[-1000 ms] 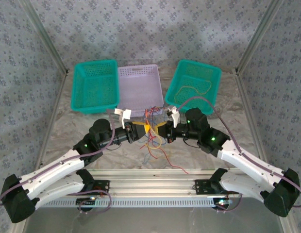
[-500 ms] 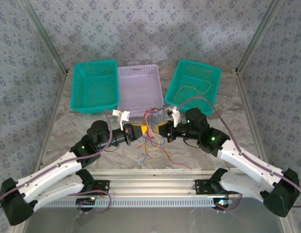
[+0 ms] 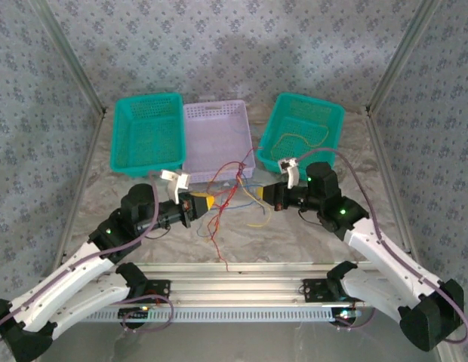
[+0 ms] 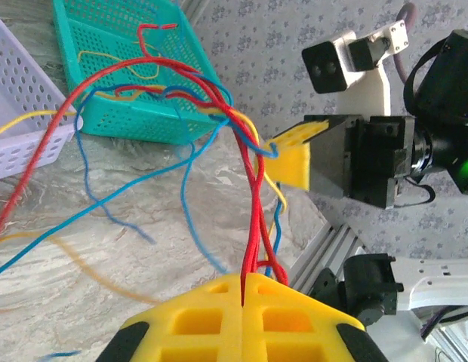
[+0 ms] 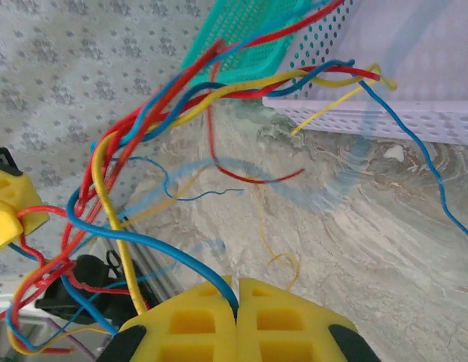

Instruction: Untangle the cables

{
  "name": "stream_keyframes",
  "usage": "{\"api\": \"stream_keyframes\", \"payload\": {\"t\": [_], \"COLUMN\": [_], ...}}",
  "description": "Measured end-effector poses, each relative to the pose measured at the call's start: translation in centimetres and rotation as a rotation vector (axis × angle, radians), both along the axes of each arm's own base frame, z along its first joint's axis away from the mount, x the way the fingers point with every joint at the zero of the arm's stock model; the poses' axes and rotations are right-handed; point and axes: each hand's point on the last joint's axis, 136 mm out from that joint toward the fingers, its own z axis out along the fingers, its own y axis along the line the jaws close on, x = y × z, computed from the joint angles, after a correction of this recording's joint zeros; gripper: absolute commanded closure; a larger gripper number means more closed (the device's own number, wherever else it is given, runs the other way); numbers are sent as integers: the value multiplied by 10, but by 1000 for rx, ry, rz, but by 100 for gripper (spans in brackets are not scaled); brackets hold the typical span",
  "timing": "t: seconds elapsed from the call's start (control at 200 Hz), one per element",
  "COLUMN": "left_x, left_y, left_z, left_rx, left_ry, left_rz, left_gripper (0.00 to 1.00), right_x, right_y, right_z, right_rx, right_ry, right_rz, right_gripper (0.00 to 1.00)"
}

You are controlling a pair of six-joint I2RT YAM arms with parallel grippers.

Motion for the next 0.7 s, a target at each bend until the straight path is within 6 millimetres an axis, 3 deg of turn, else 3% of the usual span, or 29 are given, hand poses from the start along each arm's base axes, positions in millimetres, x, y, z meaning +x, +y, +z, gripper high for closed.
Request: {"api": "stream_keyframes", "payload": {"t": [0.13,0.22,0.29,0.39,0.565,0.705], "left_x": [-1,-3,-9,-13,-10,-7], "left_y": [9,33,46,54,59,75], "left_z": [10,16,25,35,22,32], "left_rx": [37,76,92,99,157,207], "left_ry": [-24,-41,-62,-88,-66,-102], "left_rz": [8,67,88,98,116,180], "left_gripper": [100,100,100,100,100,100], "right_x": [5,39,47,47,38,35], "right_y": [-25,-88,-115,-119,-107,-127], "right_z": [10,-4,-19,-25,-14,-10], "right_rx": [36,-26,-52,-46,-28,-75], "right_ry": [12,41,85,110,70,56], "right_rz": [-76,-379,-493,-504,-455,-553], "right_gripper": [100,100,100,100,100,100]}}
